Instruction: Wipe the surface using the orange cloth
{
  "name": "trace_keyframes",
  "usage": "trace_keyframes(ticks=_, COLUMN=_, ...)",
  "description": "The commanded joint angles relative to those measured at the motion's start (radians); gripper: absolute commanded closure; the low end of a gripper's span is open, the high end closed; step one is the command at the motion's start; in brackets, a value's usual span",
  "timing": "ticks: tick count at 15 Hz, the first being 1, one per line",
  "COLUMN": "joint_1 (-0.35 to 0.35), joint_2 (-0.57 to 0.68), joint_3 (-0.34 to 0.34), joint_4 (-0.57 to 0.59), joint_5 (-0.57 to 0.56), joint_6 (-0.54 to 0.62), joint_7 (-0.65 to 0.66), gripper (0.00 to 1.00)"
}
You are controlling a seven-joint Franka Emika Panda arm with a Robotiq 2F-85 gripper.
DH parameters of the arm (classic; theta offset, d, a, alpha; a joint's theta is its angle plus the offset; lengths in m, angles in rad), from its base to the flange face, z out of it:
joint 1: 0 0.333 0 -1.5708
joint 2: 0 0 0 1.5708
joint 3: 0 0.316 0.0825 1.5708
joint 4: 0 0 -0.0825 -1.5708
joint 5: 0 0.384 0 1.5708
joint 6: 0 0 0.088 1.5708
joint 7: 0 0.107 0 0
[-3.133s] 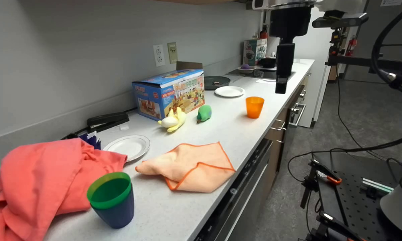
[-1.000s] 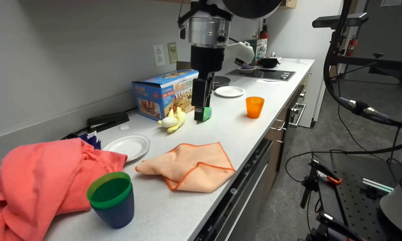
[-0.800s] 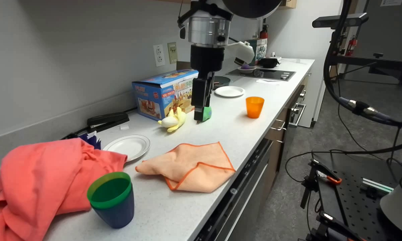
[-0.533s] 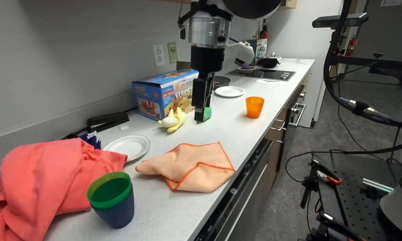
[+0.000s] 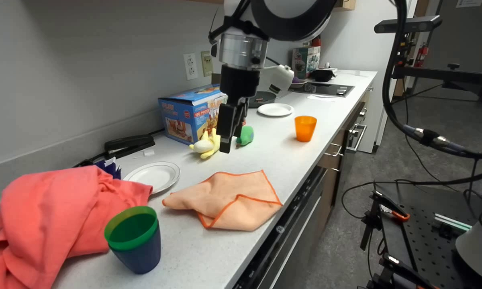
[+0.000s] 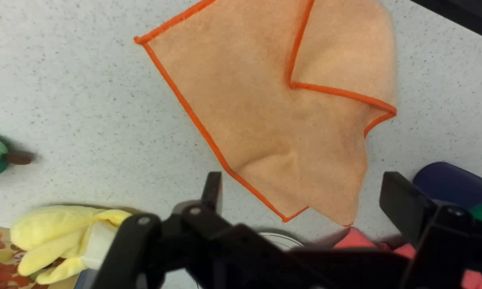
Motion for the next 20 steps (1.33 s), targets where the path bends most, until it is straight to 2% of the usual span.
trace_keyframes(ticks=1, joint_1=-0.009, joint_2=0.111, joint_3=0.02, joint_4=0.08, joint_5=0.12, joint_6=0.035, joint_7=-0.105, gripper=0.0)
trace_keyframes(ticks=3, joint_1=-0.018, joint_2=0.168, joint_3=0.037, joint_4=0.131, joint_5=0.178, joint_6=0.021, joint_7=-0.174, gripper=0.0)
trace_keyframes(ticks=6, joint_1=-0.031, joint_2=0.239, joint_3=0.064, joint_4=0.209, joint_5=0.201, joint_6=-0.028, joint_7=-0.248, gripper=0.0)
trace_keyframes(ticks=9, joint_1=-0.037, joint_2=0.303, joint_3=0.085, joint_4=0.287, joint_5=0.175, joint_6=-0.157, joint_7=-0.275, gripper=0.0)
trace_keyframes(ticks=12, joint_1=-0.012, joint_2=0.347, joint_3=0.08, joint_4=0.355, joint_5=0.07, joint_6=-0.3, joint_7=-0.254, gripper=0.0)
trace_keyframes(ticks=14, joint_1=0.014, joint_2=0.389, joint_3=0.071, joint_4=0.41, joint_5=-0.035, joint_6=-0.347, joint_7=-0.228, gripper=0.0)
trace_keyframes(ticks=17, joint_1=0.039, joint_2=0.438, joint_3=0.065, joint_4=0.467, joint_5=-0.167, joint_6=-0.343, joint_7=-0.219, gripper=0.0)
trace_keyframes(ticks=20, joint_1=0.047, joint_2=0.476, joint_3=0.074, joint_4=0.502, joint_5=-0.221, joint_6=-0.285, joint_7=-0.222, gripper=0.0)
